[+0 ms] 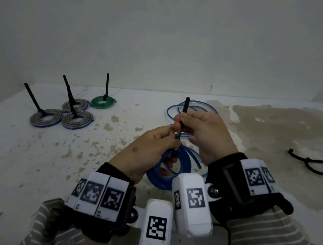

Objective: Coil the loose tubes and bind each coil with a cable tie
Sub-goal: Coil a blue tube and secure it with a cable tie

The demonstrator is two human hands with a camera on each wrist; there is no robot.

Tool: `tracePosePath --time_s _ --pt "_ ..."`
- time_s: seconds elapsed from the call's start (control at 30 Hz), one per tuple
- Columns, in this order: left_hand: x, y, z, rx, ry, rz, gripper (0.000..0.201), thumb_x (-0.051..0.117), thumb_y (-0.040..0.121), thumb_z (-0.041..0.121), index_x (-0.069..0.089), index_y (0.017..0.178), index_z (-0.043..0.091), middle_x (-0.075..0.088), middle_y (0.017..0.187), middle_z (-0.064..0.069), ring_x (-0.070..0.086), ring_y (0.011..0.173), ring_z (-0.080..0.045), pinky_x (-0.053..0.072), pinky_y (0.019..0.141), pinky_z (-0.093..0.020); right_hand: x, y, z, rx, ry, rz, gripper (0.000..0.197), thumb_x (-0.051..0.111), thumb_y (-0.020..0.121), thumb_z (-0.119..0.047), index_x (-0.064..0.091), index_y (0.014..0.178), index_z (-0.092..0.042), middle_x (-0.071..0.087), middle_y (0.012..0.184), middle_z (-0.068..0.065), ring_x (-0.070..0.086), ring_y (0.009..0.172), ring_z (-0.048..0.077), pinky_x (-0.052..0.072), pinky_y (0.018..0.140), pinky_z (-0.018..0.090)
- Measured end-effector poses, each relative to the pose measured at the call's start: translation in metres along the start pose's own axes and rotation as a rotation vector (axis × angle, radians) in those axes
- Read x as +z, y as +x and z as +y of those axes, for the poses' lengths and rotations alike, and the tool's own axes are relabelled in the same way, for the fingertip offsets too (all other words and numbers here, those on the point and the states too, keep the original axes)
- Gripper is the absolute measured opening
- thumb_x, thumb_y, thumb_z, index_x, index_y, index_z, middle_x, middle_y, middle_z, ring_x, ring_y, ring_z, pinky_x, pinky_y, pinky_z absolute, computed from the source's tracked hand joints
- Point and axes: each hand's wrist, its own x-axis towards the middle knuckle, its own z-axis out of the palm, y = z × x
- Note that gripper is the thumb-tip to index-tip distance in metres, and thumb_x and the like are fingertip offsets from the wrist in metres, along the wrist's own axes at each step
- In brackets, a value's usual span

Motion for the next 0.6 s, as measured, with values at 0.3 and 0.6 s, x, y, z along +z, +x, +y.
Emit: tracePosePath --time_s 0.3,0.6 --pt "-0.017 0.002 -0.003 0.015 0.02 0.14 0.015 0.049 0.093 0.012 0.062 0.086 0.013 0.066 0.062 -0.002 0.052 0.043 -0.009 0.042 0.042 -0.017 -0.005 0.001 0.013 0.147 -0.1 -0.283 0.019 0.056 0.089 -0.027 0.064 0.099 -0.012 0.068 0.083 0.006 0.064 0.069 0.021 0.052 0.061 0.029" --pt "-0.031 -0.006 0.002 -0.083 -0.033 0.043 0.028 0.061 0.081 0.005 0.061 0.109 0.007 0.072 0.072 -0.011 0.069 0.065 -0.017 0.058 0.066 -0.032 -0.021 -0.006 0.011 0.137 -0.162 -0.458 0.019 0.053 0.09 -0.008 0.066 0.098 0.003 0.071 0.077 0.015 0.067 0.062 0.016 0.057 0.067 0.029"
